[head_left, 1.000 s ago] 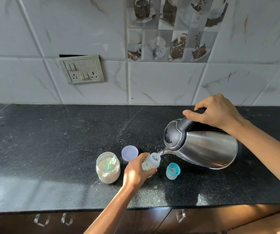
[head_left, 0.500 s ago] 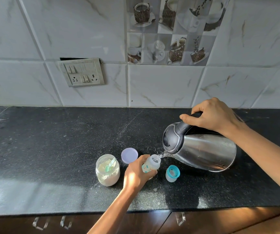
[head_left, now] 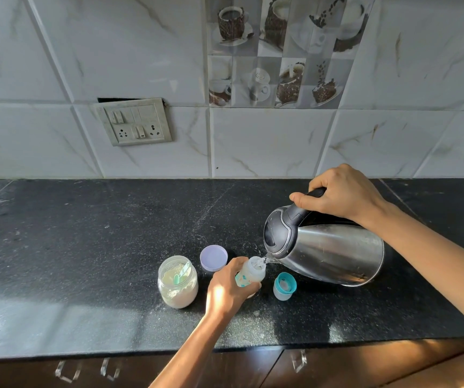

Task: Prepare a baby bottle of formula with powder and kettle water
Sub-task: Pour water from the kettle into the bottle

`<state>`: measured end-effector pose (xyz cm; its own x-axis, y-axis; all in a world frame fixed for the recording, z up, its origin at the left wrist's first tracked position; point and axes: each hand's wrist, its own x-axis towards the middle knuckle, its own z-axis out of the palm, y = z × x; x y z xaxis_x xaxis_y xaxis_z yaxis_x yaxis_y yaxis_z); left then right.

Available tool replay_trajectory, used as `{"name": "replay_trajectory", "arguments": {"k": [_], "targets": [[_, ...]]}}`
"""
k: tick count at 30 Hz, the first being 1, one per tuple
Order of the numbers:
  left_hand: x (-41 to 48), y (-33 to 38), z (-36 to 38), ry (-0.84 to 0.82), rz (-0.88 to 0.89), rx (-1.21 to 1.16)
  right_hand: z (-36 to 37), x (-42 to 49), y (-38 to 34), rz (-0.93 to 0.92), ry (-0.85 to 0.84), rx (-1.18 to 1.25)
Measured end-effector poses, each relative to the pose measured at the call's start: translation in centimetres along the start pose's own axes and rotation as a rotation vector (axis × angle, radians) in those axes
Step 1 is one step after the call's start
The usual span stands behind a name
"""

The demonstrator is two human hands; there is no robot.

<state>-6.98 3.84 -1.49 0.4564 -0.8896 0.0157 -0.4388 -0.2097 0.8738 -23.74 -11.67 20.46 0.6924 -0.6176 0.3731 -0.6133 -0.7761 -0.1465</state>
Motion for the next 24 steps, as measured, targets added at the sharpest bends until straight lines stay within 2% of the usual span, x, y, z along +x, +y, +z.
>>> {"name": "replay_trajectory", "arguments": {"k": [15,24], "targets": [[-0.8,0.8,0.1,0.026,0.002,-0.101,0.0,-0.9,1.3,0.017,0.081,0.077],[-1.0,1.1,0.5,0.051,0.013,-0.189,-0.6,-2.1,1.8,0.133,0.088,0.22]]}}
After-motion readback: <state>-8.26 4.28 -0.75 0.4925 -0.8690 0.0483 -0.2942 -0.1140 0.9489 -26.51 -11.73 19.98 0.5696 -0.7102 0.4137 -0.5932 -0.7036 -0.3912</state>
